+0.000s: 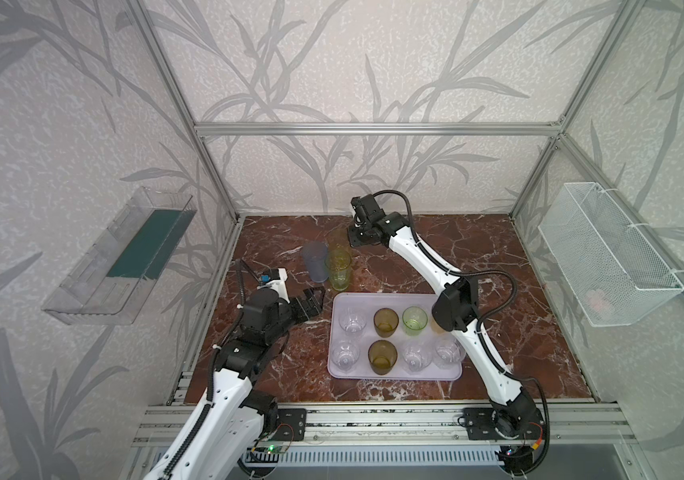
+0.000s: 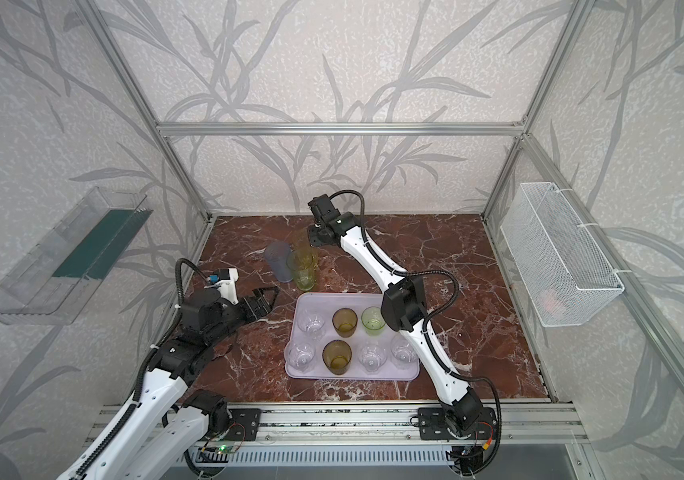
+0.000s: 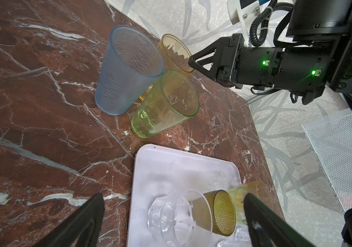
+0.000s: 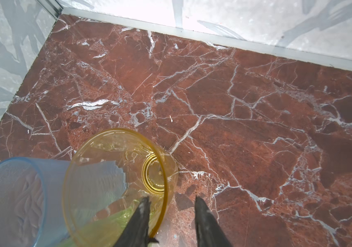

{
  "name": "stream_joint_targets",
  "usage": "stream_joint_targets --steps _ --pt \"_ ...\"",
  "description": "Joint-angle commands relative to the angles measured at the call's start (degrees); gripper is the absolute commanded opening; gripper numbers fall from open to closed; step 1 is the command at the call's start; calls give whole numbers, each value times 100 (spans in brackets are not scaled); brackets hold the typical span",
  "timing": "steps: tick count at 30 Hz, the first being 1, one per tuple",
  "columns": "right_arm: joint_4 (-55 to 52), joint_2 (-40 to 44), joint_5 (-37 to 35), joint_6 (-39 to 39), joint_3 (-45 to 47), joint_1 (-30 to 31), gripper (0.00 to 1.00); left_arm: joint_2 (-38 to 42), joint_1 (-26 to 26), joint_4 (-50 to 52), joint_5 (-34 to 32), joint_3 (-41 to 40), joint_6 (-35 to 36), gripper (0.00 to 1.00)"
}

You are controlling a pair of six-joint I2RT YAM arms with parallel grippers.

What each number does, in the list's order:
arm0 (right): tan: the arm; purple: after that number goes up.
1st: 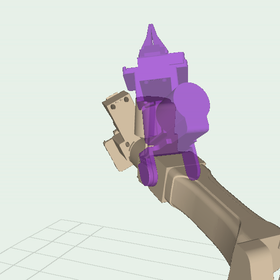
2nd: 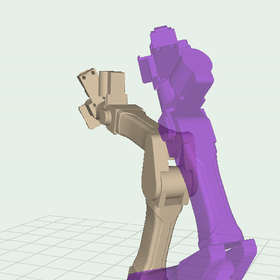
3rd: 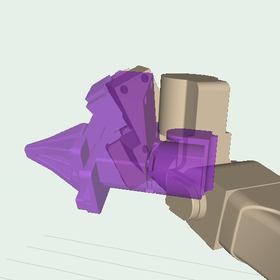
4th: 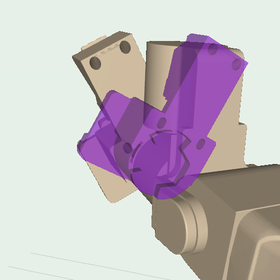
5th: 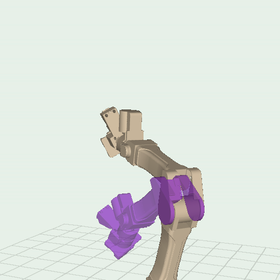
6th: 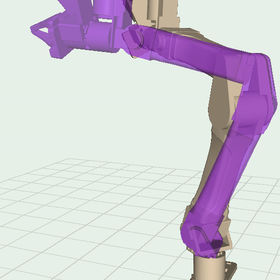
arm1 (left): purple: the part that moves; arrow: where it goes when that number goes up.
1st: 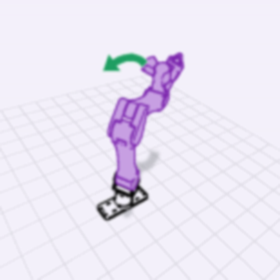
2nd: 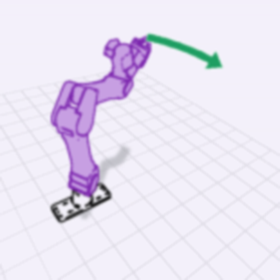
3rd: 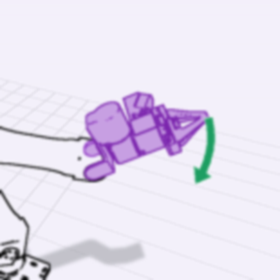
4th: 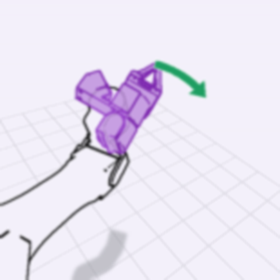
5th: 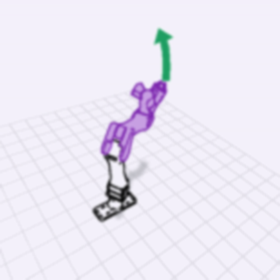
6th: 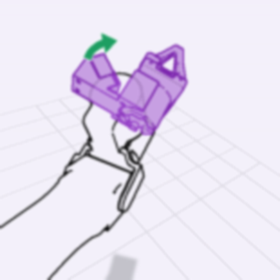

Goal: Place the glasses into the tray
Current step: Pick up the glass from the top-center of the table.

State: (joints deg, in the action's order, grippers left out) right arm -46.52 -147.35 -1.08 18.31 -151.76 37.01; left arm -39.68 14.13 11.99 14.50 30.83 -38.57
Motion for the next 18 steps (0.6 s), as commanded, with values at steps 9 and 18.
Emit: stream_joint_targets --steps 9,18 --pt "-39 -286 -173 -72 -105 -32 31 41 -33 25 -141 -86 15 99" --pt "53 -358 -224 -100 -128 -35 31 50 -33 16 -206 -120 24 99"
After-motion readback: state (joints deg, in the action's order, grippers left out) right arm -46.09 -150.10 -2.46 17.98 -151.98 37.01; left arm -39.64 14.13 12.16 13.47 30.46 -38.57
